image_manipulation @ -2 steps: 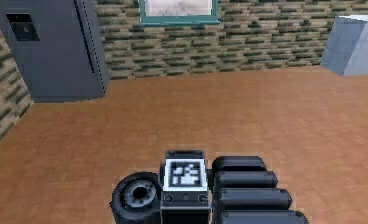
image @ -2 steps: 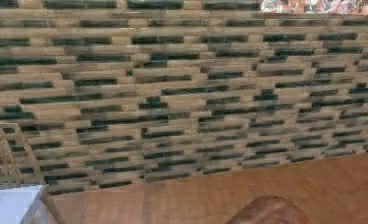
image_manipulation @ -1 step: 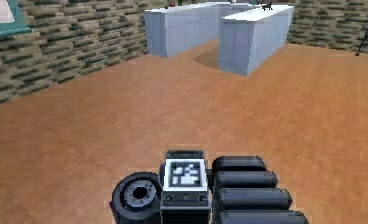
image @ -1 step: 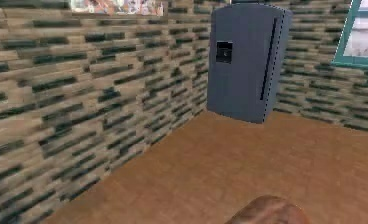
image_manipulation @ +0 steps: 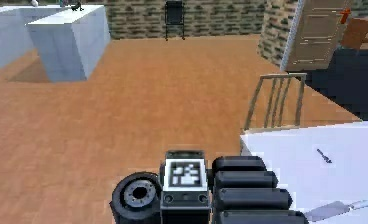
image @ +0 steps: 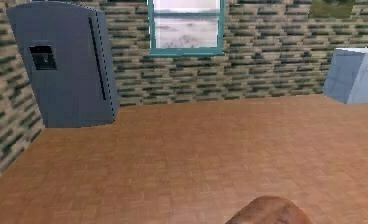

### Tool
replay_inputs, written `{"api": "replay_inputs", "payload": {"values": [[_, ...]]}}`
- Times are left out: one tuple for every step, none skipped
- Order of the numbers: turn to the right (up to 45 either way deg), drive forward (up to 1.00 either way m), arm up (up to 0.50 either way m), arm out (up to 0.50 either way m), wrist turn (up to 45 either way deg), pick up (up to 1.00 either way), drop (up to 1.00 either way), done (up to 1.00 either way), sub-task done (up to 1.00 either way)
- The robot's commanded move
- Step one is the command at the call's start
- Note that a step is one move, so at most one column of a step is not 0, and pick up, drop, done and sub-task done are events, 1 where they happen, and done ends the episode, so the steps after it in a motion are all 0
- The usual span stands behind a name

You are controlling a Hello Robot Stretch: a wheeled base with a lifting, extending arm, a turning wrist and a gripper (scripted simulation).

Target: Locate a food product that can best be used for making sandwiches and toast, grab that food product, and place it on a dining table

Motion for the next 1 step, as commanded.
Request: {"api": "replay_inputs", "payload": {"values": [[30.0,0.0,0.0,0.0,0.0,0.0,0.0,0.0,0.0]]}}
